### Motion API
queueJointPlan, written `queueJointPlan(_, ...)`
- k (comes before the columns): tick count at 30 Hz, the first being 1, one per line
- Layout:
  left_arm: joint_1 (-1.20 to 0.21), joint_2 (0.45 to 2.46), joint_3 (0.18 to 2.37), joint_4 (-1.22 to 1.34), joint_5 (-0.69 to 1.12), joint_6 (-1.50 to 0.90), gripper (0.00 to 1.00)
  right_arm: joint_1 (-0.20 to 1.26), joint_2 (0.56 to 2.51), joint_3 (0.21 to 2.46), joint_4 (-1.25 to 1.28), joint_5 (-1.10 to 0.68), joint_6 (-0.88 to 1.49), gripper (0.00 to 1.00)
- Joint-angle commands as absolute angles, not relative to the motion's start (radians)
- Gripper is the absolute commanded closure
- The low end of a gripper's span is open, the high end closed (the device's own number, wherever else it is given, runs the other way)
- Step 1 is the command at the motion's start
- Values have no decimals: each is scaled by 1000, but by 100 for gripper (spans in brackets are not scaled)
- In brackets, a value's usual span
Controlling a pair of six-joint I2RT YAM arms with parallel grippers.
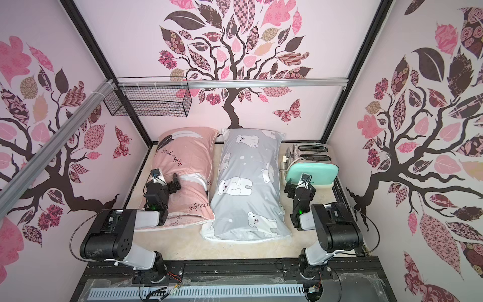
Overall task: Zip up pillowcases
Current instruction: Pick up the pillowcase from the center of the board.
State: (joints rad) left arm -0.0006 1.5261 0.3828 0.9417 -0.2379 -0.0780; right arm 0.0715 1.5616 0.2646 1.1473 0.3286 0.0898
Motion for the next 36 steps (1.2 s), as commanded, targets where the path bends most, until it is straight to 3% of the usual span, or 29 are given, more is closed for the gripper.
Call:
queueJointPlan(1, 0, 1553, 376, 883, -238, -64, 2, 75, 1546, 274, 1153, 341, 93, 1)
queueJointPlan(21, 3, 1558, 384, 874, -232, -72, 2, 73, 1556, 290, 1132, 337, 98, 0)
queueJointPlan(25, 1, 1541, 383, 900, -257, -61, 8, 72, 1547, 276, 1149, 332, 95, 0)
queueJointPlan(27, -27, 1402, 457, 634, -317, -52, 8, 75, 1507, 271, 1175, 333, 77, 0)
queueJointPlan(32, -229, 1094, 629, 138, -595, -121, 7, 82, 1262, 538, 374, 336, 242, 0)
queueJointPlan(36, -402, 964, 723, -294, -546, -334, 11, 119, 1108, 664, -32, 279, 327, 1)
